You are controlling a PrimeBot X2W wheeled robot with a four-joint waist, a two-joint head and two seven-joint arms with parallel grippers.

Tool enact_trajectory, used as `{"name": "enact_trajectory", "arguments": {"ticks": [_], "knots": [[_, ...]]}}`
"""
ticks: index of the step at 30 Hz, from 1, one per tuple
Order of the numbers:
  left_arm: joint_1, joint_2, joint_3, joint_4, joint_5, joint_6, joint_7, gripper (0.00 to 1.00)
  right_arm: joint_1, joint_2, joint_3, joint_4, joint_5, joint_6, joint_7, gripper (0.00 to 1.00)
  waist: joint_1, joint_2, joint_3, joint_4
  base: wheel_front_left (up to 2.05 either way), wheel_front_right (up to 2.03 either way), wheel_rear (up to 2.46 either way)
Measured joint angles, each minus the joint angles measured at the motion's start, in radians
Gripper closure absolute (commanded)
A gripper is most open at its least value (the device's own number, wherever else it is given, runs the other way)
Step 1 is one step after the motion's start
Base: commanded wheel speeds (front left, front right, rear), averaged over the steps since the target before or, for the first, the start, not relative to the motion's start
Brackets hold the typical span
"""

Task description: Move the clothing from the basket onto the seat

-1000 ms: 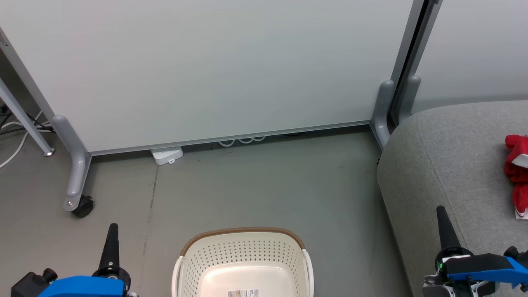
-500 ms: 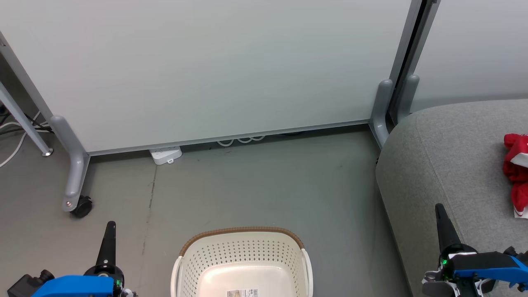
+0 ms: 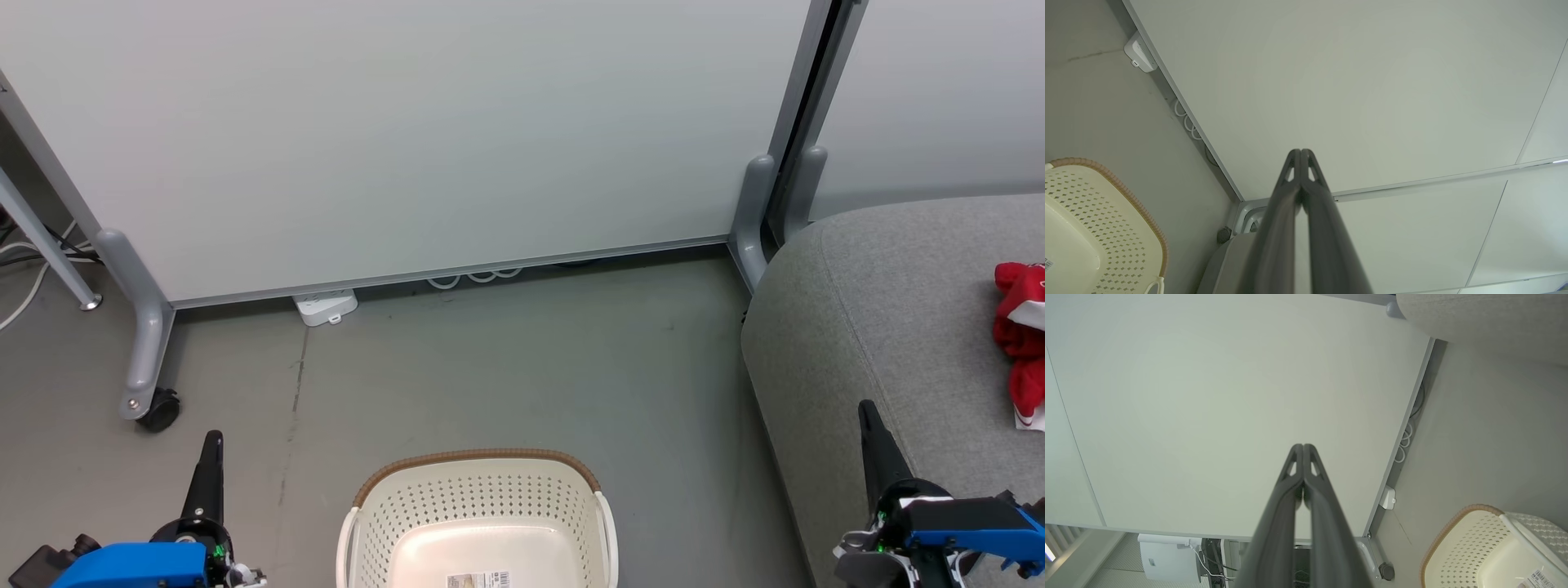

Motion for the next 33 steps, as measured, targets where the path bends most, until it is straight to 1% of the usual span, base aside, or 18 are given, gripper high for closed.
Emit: {"name": "enact_trajectory", "arguments": {"ticks": [26, 33], "knots": [[-0.007, -0.003, 0.024, -0.013, -0.183, -0.004, 0.044, 1.00, -0.019, 0.000, -0.004, -0.001, 0.195, 0.000, 0.048, 1.00, 0.0000, 0.0000, 0.003, -0.007, 0.00, 0.00, 0.00], [-0.007, -0.003, 0.025, -0.013, -0.183, -0.004, 0.044, 1.00, -0.019, 0.000, -0.004, -0.001, 0.198, 0.000, 0.048, 1.00, 0.0000, 0.0000, 0.003, -0.008, 0.00, 0.00, 0.00]]}}
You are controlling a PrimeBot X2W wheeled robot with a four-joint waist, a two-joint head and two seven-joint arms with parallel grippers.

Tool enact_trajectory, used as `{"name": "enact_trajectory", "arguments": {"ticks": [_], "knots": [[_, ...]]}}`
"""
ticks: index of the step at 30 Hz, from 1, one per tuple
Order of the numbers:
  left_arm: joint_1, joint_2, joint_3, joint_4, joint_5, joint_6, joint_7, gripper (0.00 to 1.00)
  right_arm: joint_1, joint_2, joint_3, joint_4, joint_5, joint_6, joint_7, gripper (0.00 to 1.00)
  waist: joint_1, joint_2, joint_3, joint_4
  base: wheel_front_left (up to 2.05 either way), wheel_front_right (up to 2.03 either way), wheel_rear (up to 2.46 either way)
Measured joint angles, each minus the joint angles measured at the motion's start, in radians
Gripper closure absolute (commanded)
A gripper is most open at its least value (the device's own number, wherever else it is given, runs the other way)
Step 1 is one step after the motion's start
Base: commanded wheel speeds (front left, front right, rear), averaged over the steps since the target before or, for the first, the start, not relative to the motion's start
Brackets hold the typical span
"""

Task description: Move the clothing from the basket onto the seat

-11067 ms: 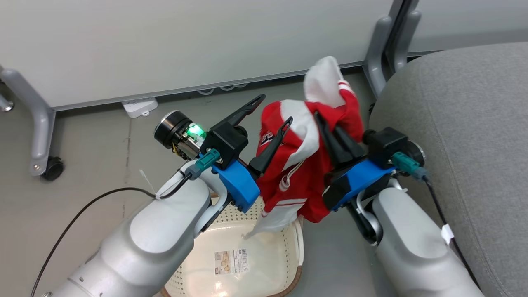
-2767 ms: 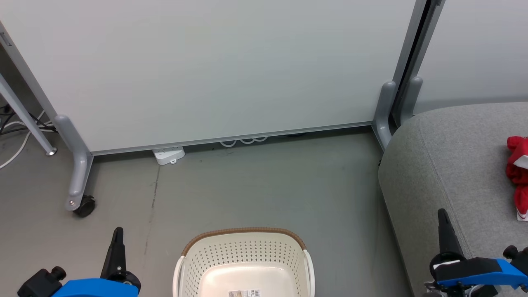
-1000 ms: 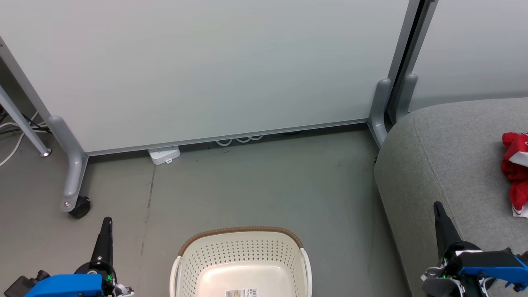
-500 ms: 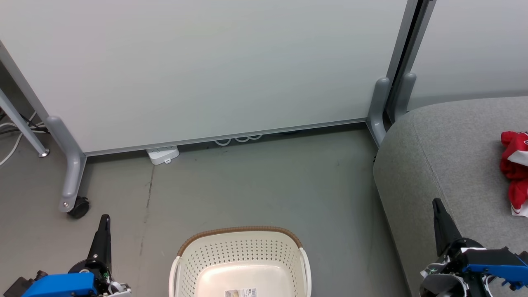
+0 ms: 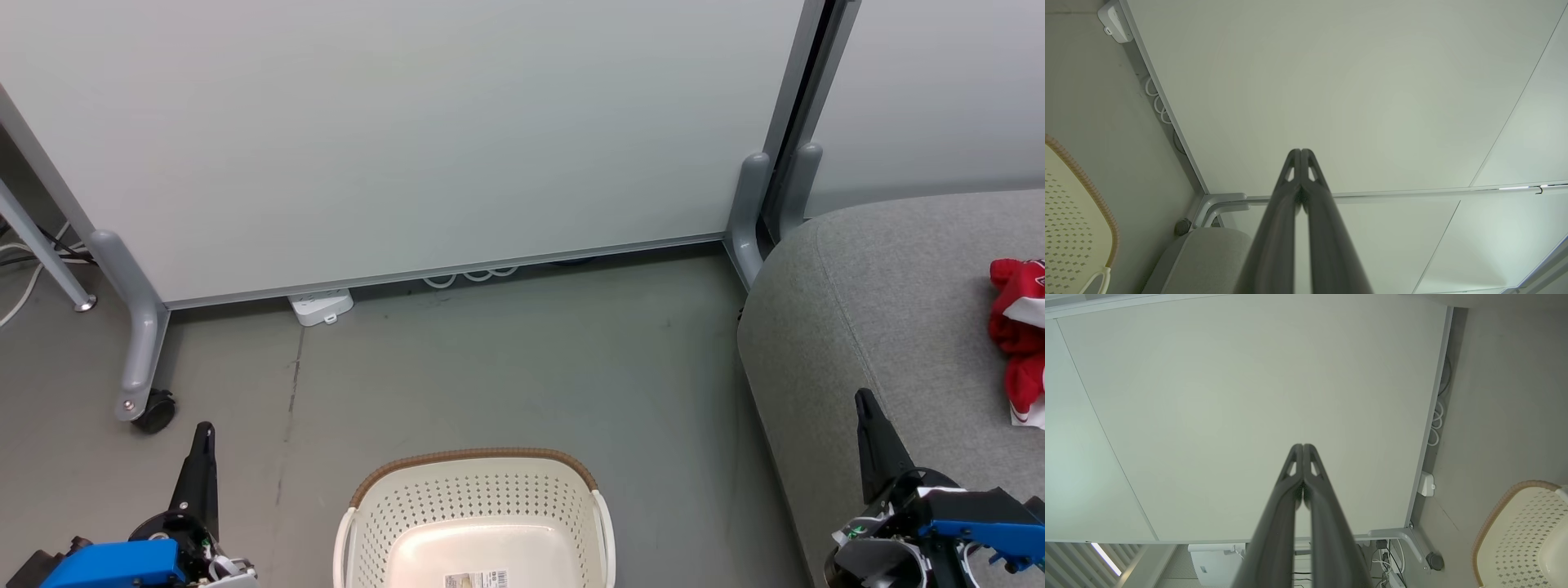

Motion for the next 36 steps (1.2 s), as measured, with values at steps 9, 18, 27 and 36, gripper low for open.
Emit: {"name": "enact_trajectory", "arguments": {"ticks": [9, 18, 27, 36], "knots": [[0.000, 0.000, 0.000, 0.000, 0.000, 0.000, 0.000, 1.00, 0.000, 0.000, 0.000, 0.000, 0.000, 0.000, 0.000, 1.00, 0.0001, 0.0000, 0.000, 0.000, 0.00, 0.00, 0.00], [0.000, 0.000, 0.000, 0.000, 0.000, 0.000, 0.001, 1.00, 0.000, 0.000, 0.000, 0.000, 0.000, 0.000, 0.000, 1.00, 0.0000, 0.0000, 0.000, 0.000, 0.00, 0.00, 0.00], [0.000, 0.000, 0.000, 0.000, 0.000, 0.000, 0.001, 1.00, 0.000, 0.000, 0.000, 0.000, 0.000, 0.000, 0.000, 1.00, 0.0000, 0.0000, 0.000, 0.000, 0.00, 0.00, 0.00], [0.000, 0.000, 0.000, 0.000, 0.000, 0.000, 0.001, 1.00, 0.000, 0.000, 0.000, 0.000, 0.000, 0.000, 0.000, 1.00, 0.0000, 0.0000, 0.000, 0.000, 0.00, 0.00, 0.00]]}}
